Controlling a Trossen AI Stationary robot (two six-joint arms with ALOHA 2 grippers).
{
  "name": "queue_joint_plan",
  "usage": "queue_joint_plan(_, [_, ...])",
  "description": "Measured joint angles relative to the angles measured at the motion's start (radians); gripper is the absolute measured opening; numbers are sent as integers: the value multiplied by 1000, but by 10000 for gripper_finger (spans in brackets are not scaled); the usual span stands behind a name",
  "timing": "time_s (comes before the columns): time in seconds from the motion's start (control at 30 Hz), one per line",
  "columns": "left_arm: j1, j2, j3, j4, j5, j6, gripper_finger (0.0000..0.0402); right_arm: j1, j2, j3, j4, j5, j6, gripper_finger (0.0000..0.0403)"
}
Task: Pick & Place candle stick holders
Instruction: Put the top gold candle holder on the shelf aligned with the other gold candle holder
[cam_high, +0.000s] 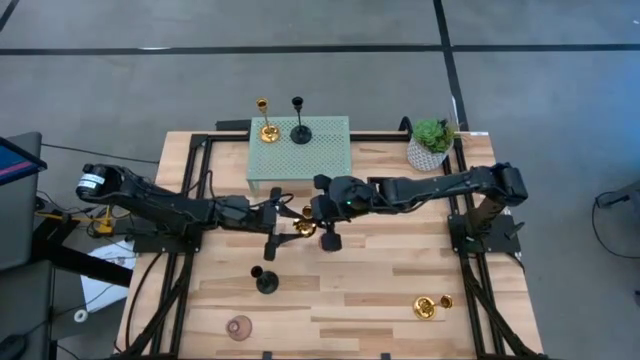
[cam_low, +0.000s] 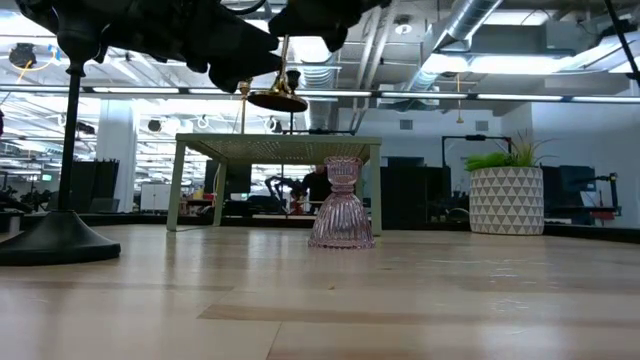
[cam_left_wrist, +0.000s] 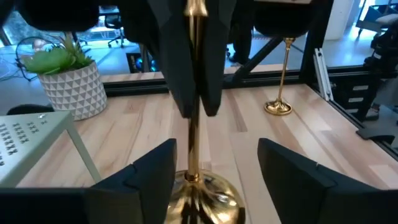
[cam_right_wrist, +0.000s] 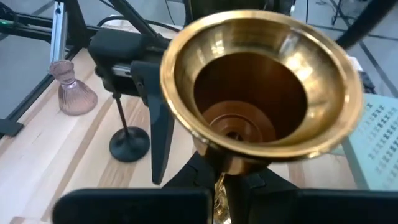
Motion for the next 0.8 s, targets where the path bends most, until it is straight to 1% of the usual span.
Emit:
queue_joint_plan(0.27, [0,0,0,12,-29,-23,169,-8,4,13,36,-21,-2,2])
queue_joint_plan(0.43, [0,0,0,25,-29,-23,134,-8,4,13,56,-62,-2,2])
queue_joint_plan(0.8, [0,0,0,43,-29,-26,74,-8,4,13,56,-59,-2,2])
